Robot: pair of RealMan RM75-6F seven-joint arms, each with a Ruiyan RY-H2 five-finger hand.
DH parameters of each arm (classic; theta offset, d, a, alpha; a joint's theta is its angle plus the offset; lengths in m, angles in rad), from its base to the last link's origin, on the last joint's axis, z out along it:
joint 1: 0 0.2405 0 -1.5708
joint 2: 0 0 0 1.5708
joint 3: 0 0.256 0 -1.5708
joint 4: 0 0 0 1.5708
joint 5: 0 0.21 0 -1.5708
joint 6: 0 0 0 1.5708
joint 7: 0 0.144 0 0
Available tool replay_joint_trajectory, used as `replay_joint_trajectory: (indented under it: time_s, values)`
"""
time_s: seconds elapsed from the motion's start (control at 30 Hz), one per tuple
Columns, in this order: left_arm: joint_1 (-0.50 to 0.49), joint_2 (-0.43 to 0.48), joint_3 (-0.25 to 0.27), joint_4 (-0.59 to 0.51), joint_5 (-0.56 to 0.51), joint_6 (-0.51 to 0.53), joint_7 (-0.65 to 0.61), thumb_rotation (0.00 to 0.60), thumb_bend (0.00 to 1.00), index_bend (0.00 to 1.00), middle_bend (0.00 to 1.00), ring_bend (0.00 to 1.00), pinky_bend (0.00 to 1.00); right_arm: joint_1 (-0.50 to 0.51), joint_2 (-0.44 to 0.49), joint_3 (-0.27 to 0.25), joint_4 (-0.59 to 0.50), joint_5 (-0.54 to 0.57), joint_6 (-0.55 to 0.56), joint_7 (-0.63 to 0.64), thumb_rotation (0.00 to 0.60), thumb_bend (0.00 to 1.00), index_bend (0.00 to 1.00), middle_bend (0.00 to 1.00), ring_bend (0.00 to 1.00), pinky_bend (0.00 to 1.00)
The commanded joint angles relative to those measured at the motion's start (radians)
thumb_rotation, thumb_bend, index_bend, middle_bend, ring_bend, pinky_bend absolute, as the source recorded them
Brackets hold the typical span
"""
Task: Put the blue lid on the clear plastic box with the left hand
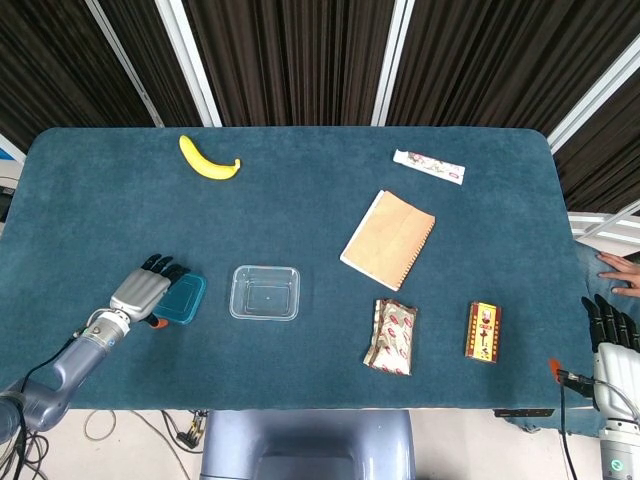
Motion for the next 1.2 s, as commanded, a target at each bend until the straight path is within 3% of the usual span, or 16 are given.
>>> replay_joint_trajectory:
  time_s: [0.03, 0.27, 0.43, 0.57, 0.73, 0.87, 1.0, 1.1, 1.2]
  values:
    - [0.001, 0.023, -0.007, -0.025, -0.011, 0.002, 0.002, 0.6, 0.28, 0.13, 0.34, 0.0, 0.0, 0.0, 0.0, 0.001, 0.0, -0.001, 0.001, 0.001, 0.6, 0.27, 0.04, 0.0, 0.0, 0.0]
    - [0.0, 0.096, -0.054, -0.137, -0.078, 0.016, 0.021, 0.6, 0.28, 0.13, 0.33, 0.0, 0.0, -0.001, 0.0, -0.001, -0.001, -0.007, 0.003, 0.003, 0.6, 0.27, 0.04, 0.0, 0.0, 0.0]
    - [-0.012, 0.185, -0.141, -0.322, -0.201, 0.053, 0.089, 0.6, 0.28, 0.13, 0.33, 0.0, 0.0, -0.001, 0.002, -0.001, -0.002, -0.01, 0.004, 0.007, 0.6, 0.27, 0.04, 0.0, 0.0, 0.0]
    - [-0.039, 0.233, -0.221, -0.504, -0.396, 0.107, 0.22, 0.6, 0.28, 0.14, 0.33, 0.0, 0.0, -0.002, 0.002, 0.0, -0.003, -0.011, 0.006, 0.01, 0.6, 0.27, 0.04, 0.0, 0.0, 0.0]
    - [-0.114, 0.258, -0.26, -0.668, -0.613, 0.173, 0.434, 0.6, 0.28, 0.14, 0.33, 0.0, 0.0, -0.002, 0.001, -0.001, -0.002, -0.014, 0.008, 0.009, 0.6, 0.27, 0.04, 0.0, 0.0, 0.0]
    - [-0.203, 0.246, -0.273, -0.773, -0.827, 0.252, 0.613, 0.6, 0.28, 0.13, 0.33, 0.0, 0.0, -0.003, 0.001, -0.001, -0.001, -0.015, 0.009, 0.008, 0.6, 0.27, 0.04, 0.0, 0.0, 0.0]
    - [-0.293, 0.19, -0.302, -0.818, -1.034, 0.329, 0.707, 0.6, 0.28, 0.13, 0.33, 0.0, 0.0, -0.002, 0.0, -0.001, -0.001, -0.014, 0.007, 0.006, 0.6, 0.27, 0.04, 0.0, 0.0, 0.0]
    - [-0.355, 0.123, -0.316, -0.819, -1.129, 0.346, 0.74, 0.6, 0.28, 0.13, 0.33, 0.0, 0.0, -0.003, 0.001, 0.0, -0.001, -0.014, 0.008, 0.006, 0.6, 0.27, 0.04, 0.0, 0.0, 0.0]
    - [-0.391, 0.073, -0.312, -0.805, -1.143, 0.384, 0.764, 0.6, 0.28, 0.13, 0.33, 0.0, 0.0, -0.003, 0.0, 0.0, 0.0, -0.014, 0.009, 0.006, 0.6, 0.27, 0.04, 0.0, 0.0, 0.0]
